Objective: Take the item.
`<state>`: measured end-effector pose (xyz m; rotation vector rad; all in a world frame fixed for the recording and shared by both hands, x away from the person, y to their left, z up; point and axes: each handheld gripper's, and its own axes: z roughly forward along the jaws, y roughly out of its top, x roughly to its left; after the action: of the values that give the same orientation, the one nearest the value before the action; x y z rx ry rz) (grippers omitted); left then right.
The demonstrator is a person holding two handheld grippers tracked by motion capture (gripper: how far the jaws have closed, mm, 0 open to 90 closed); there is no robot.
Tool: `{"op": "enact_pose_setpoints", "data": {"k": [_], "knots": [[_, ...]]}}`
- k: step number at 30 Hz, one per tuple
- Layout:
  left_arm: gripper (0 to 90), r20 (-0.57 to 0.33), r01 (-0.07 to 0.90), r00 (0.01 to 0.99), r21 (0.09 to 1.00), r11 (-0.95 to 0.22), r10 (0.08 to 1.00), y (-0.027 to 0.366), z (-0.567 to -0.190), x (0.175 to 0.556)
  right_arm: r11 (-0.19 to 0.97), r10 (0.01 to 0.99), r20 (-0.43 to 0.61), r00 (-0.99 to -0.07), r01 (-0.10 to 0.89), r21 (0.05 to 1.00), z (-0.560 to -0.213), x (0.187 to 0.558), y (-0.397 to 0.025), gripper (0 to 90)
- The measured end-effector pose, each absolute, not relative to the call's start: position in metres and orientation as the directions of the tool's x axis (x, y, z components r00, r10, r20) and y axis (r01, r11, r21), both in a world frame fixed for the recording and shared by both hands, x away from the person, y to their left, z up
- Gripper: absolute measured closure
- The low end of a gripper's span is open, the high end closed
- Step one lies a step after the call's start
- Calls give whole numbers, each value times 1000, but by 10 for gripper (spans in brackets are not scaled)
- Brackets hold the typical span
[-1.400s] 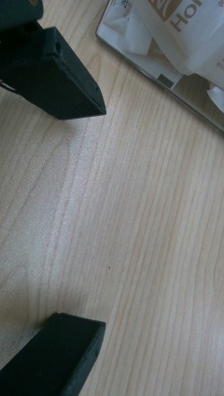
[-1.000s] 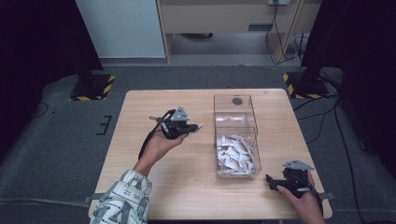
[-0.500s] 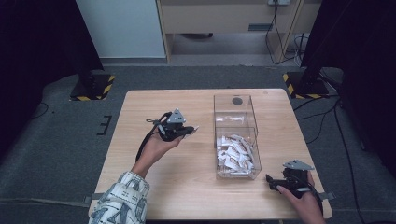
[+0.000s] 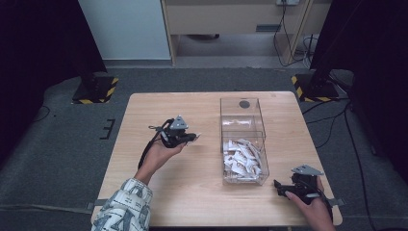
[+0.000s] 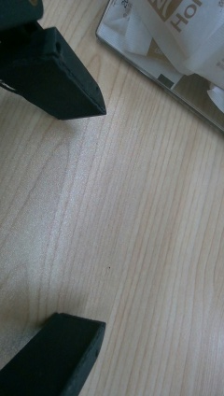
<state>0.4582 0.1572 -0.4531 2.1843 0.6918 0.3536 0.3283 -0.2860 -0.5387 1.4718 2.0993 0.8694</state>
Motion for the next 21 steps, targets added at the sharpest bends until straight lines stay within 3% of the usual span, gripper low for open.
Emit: {"op": "enact_pose_setpoints", "data": {"k": [21], "knots": [[895, 29, 410, 775, 737, -538, 631, 175, -475, 464, 240, 939, 6, -344, 669, 704, -539, 328, -286, 8]]}}
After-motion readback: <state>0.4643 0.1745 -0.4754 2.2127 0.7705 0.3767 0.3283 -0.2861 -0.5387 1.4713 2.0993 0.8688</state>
